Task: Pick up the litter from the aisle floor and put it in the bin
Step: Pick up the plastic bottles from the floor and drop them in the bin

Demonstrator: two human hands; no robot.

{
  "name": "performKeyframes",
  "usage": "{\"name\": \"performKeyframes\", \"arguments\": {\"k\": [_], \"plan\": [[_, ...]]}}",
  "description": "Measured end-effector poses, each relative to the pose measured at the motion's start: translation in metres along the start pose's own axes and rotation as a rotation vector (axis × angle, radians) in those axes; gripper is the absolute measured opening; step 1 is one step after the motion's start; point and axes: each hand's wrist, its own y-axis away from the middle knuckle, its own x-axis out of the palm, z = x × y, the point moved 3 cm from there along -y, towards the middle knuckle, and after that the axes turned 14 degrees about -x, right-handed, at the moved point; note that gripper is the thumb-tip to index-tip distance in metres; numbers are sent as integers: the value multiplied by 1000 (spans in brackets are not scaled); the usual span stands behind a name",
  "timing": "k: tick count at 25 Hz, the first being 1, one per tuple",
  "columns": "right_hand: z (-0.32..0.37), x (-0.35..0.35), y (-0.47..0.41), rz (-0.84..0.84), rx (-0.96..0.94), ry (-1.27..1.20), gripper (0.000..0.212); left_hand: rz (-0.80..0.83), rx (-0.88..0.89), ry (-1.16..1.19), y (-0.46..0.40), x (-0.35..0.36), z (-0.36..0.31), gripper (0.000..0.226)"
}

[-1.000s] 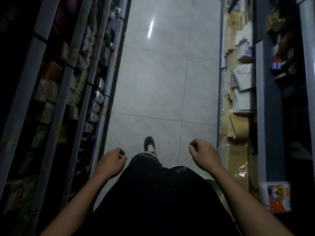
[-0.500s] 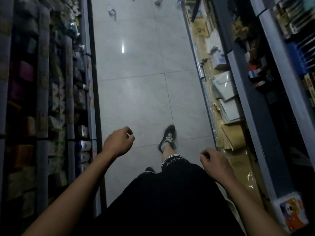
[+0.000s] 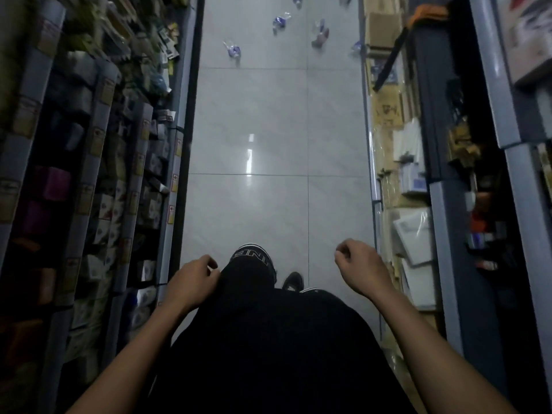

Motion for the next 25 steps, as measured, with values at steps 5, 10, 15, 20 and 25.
{"name": "performKeyframes", "arguments": {"k": [5,10,15,20,25], "plan": [[23,-60,-137,22,-77,34,17,30,-94,105,-74,-45,-29,20],[39,-113,-251,17,-5,52,15,60,-72,122,-175,-127,-100,19],[39,-160,-327,-18,111,22,14,58,70,17,-280,-225,-206,22],[17,-209,-398,-75,217,-58,12,26,165,-62,-369,-306,-324,25],[-16,-272,-517,-101,235,-137,11,14,181,-91,-447,-357,-433,26]]}}
